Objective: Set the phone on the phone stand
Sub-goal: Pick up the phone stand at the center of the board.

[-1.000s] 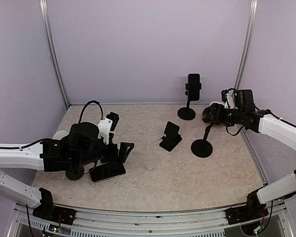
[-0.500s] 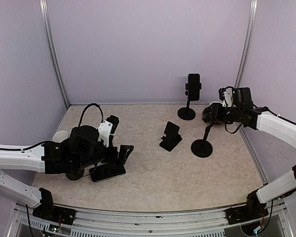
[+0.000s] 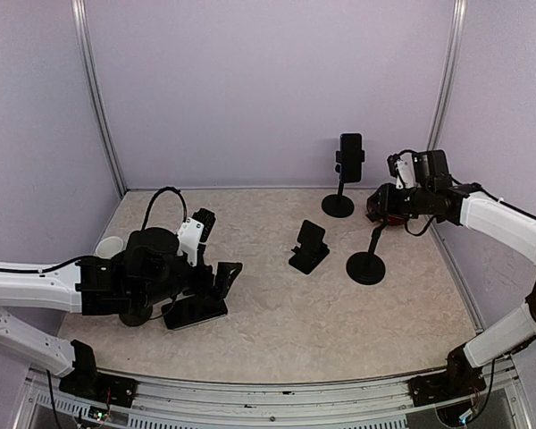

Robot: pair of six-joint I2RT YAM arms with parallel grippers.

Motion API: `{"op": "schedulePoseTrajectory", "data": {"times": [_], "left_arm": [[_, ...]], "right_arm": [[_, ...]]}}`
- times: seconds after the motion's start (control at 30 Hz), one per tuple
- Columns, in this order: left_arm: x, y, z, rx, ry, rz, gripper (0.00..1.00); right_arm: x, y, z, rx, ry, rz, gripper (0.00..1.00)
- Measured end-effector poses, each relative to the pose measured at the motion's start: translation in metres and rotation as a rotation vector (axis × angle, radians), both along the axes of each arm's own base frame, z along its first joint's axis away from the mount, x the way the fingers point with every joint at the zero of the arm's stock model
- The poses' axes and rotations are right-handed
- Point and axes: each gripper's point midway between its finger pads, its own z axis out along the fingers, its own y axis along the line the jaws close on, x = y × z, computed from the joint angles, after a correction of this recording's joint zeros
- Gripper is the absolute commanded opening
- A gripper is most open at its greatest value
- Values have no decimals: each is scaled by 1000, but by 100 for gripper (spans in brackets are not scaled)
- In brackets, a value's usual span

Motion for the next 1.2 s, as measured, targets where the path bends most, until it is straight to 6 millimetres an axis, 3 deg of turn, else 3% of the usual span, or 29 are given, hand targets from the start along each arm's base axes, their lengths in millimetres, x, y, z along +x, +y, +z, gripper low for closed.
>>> {"op": "schedulePoseTrajectory", "data": {"times": [0.33,0.63,0.9,1.2], "left_arm": [[0,1,-4,5,2,1,99],[-1,3,-10,16,8,3,99],[0,7,-4,3,-6,18,99],[0,8,-3,-5,-6,21,99]], "right_arm": [[0,1,-1,-167,11,-18,32],[7,16,1,-292,6,-8,32],[7,13,-7,-431,31,-16,31],[1,14,-6,-461,51,8,30]]}}
